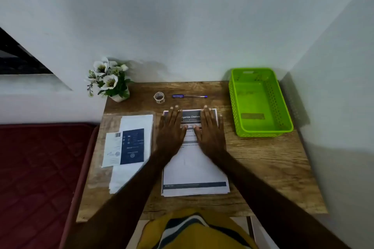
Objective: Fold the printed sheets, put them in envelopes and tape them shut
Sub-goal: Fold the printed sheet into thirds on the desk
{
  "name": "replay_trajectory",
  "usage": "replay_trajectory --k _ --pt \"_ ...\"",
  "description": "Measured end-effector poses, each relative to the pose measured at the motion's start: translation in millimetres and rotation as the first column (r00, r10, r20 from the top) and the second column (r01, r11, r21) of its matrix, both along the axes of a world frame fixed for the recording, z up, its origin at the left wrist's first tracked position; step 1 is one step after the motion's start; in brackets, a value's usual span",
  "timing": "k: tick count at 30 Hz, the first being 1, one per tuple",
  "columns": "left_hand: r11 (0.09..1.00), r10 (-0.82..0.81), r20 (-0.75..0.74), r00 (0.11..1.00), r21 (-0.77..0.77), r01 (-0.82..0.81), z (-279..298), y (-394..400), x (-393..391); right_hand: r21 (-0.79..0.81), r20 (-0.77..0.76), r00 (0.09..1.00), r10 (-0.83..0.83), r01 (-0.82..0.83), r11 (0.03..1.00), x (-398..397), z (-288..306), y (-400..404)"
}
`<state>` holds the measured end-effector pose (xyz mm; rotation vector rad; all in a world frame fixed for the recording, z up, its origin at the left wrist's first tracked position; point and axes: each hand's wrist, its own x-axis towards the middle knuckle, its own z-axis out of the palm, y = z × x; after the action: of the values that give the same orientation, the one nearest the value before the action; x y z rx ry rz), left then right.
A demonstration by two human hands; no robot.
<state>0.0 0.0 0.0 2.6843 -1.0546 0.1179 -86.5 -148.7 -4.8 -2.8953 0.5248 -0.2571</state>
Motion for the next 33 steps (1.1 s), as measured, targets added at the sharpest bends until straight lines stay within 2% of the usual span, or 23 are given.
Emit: replay_trajectory --k 4,7,16,24,28,30,33 --pt "0.999 0.04 -0.157 0.987 -0.006 -0.042 -9 1 -4 -0.02 -0.126 0.99 -0.059 0.057 0.998 -8 -9 3" --pt "0.999 0.051 -0.212 0.976 -0.001 -0.052 -17 1 -6 0.013 -0.159 0.985 -0.072 0.075 0.997 -7 -13 4" --pt "0.998 0.042 -0.213 0.976 -0.029 -0.05 -22 -2 4 0.092 -0.093 0.99 -0.104 0.112 0.989 1 -18 1" --pt "0.998 0.036 -0.216 0.976 -0.041 -0.046 -21 -8 16 0.107 -0.105 0.989 -0.101 0.112 0.988 12 -17 -3" --pt "0.994 0.052 -0.193 0.98 -0.088 -0.07 -15 -6 17 0.194 0.031 0.993 -0.11 0.102 0.976 12 -12 -9" --pt "0.986 0.087 -0.139 0.987 -0.127 -0.105 -12 -1 13 0.185 0.066 0.995 -0.079 0.065 0.98 18 -5 -20" --pt "0.973 0.152 -0.137 0.979 -0.155 -0.173 -16 12 -4 0.176 -0.02 0.999 0.045 -0.041 0.984 37 10 -39"
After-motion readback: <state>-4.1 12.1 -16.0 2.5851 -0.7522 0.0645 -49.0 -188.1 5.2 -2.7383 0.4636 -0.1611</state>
